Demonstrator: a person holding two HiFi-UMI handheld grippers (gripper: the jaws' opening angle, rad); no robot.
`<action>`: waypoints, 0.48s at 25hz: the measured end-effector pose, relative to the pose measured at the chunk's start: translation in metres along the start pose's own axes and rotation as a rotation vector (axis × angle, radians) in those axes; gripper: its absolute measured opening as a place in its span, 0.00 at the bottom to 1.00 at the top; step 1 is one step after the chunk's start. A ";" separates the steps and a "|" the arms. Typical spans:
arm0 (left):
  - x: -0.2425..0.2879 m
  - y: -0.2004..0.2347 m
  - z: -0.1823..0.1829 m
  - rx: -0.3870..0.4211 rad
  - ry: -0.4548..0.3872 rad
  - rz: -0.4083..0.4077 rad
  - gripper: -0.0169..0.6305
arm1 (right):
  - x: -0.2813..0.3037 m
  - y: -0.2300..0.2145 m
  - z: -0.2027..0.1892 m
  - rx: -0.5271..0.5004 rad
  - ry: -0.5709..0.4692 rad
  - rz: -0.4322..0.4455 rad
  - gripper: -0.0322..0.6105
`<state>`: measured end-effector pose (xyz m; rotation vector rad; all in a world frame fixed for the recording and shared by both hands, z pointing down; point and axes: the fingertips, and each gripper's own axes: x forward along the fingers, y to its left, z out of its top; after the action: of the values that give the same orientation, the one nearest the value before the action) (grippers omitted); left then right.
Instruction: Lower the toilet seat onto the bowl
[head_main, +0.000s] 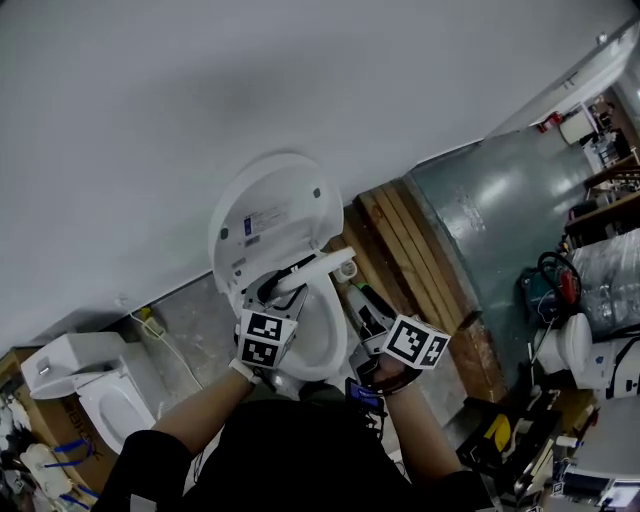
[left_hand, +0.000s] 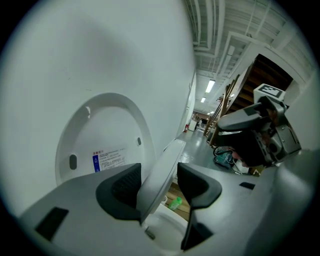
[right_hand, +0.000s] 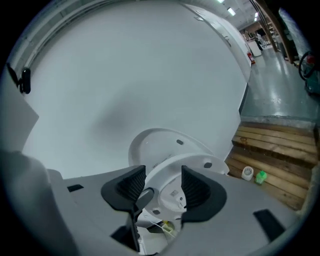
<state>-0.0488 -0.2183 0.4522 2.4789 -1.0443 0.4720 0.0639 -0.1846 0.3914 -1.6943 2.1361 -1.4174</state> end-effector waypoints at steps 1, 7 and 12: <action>-0.002 -0.008 -0.005 0.009 0.004 -0.006 0.38 | 0.001 -0.005 -0.001 0.027 0.007 -0.001 0.40; -0.010 -0.042 -0.032 0.052 0.012 0.006 0.38 | 0.008 -0.032 -0.012 0.130 0.089 0.020 0.45; -0.011 -0.060 -0.048 0.088 0.031 0.081 0.38 | 0.005 -0.057 -0.031 0.180 0.203 0.066 0.45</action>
<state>-0.0194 -0.1501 0.4745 2.5044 -1.1374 0.5910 0.0868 -0.1679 0.4505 -1.4595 2.0624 -1.7696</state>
